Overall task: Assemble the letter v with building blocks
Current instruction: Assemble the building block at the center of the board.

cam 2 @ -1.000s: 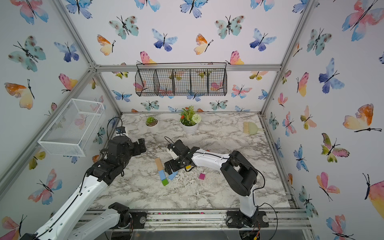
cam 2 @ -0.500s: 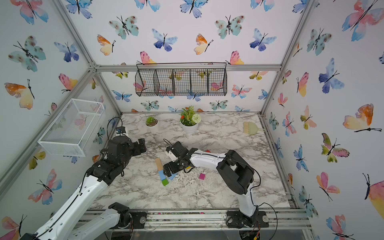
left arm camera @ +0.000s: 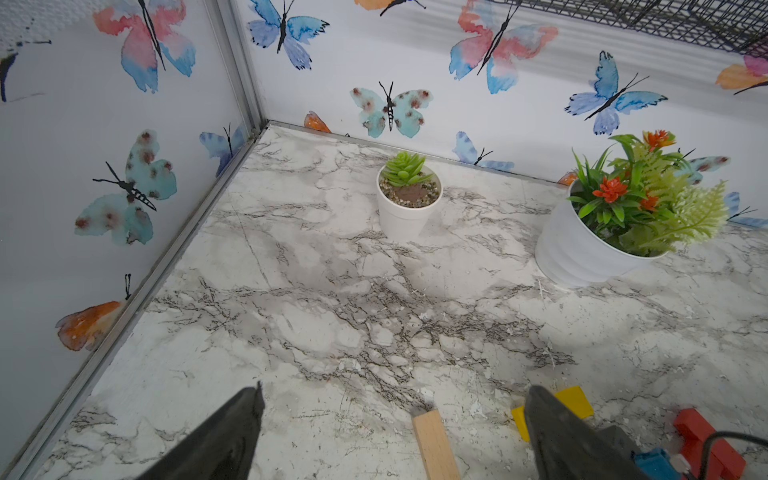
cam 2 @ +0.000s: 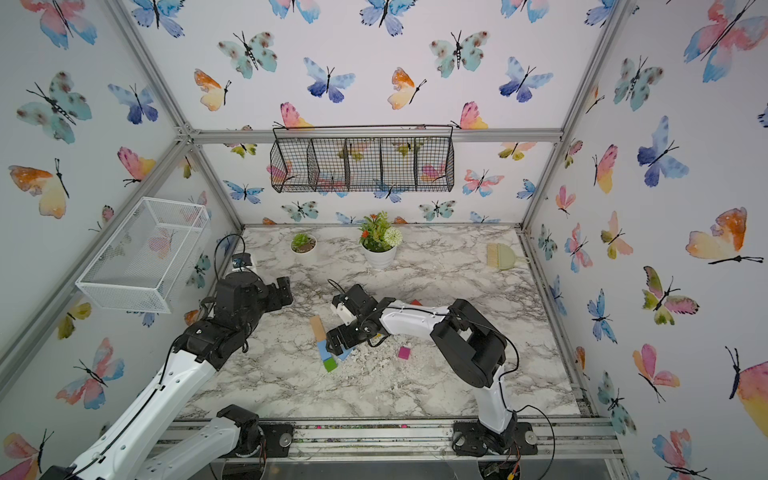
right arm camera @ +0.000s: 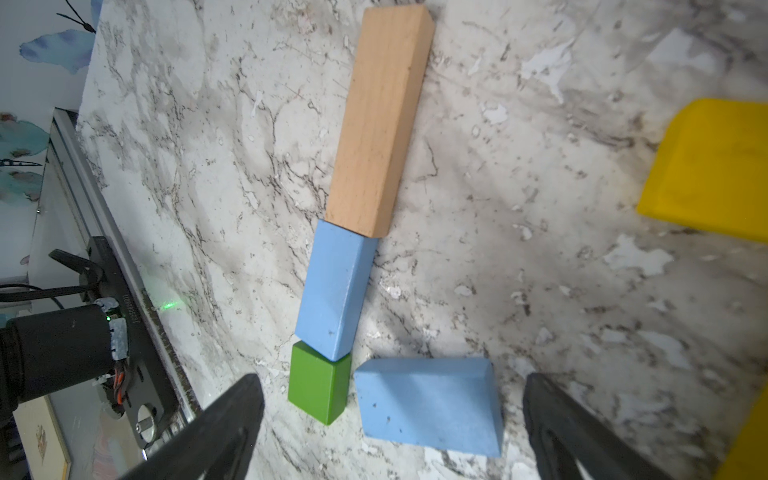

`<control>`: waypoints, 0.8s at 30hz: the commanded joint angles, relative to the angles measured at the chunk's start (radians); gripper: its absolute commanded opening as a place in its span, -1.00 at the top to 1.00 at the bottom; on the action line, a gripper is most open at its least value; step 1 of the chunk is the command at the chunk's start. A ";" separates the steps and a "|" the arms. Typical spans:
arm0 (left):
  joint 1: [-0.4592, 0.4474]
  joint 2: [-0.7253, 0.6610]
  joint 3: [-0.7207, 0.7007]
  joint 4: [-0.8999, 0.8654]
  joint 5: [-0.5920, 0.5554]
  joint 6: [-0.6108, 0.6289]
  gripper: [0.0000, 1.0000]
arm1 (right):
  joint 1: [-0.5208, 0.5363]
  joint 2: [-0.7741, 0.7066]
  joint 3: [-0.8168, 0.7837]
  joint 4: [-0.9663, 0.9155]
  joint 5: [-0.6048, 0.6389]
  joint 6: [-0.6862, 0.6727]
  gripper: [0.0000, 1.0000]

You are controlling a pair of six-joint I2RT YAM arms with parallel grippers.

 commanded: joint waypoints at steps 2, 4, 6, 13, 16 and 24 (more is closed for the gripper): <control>0.005 0.002 -0.012 0.014 0.013 0.008 -0.97 | 0.010 0.013 -0.023 0.001 -0.023 0.003 -0.99; 0.006 0.002 -0.012 0.014 0.013 0.007 -0.97 | 0.013 0.014 -0.028 0.001 -0.025 0.004 -0.99; 0.005 0.003 -0.012 0.013 0.014 0.007 -0.97 | 0.016 0.015 -0.031 0.003 -0.026 0.004 -0.99; 0.005 0.003 -0.013 0.014 0.016 0.008 -0.97 | 0.027 0.020 -0.033 0.004 -0.029 0.006 -0.99; 0.005 0.003 -0.013 0.014 0.016 0.008 -0.97 | 0.032 0.023 -0.029 0.002 -0.031 0.006 -0.99; 0.008 0.003 -0.012 0.013 0.022 0.009 -0.97 | 0.041 0.023 -0.025 -0.008 -0.029 0.007 -0.99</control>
